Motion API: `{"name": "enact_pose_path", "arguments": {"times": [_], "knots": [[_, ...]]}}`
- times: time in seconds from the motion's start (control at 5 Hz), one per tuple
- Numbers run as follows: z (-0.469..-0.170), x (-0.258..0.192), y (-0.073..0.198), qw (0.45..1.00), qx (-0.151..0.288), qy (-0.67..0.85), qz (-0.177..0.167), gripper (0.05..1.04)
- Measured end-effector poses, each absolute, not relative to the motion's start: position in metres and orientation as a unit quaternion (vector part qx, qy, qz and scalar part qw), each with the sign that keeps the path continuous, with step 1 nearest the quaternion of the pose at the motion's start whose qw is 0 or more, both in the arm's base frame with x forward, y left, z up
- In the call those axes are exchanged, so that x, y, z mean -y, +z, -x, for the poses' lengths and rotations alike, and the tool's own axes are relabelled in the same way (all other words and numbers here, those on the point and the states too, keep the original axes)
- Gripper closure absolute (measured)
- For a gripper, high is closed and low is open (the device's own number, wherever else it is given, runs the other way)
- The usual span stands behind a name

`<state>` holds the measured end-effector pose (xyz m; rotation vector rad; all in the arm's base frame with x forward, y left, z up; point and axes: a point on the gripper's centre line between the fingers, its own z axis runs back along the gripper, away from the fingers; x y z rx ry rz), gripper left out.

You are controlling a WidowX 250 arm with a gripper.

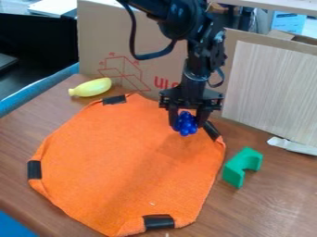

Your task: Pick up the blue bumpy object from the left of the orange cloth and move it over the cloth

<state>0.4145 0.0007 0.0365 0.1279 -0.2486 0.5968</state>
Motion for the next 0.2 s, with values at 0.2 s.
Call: {"name": "enact_pose_path", "arguments": {"times": [0.2], "knots": [[-0.4123, 0.0068, 0.031, 0.95, 0.123, 0.28, -0.058, 0.372]]}}
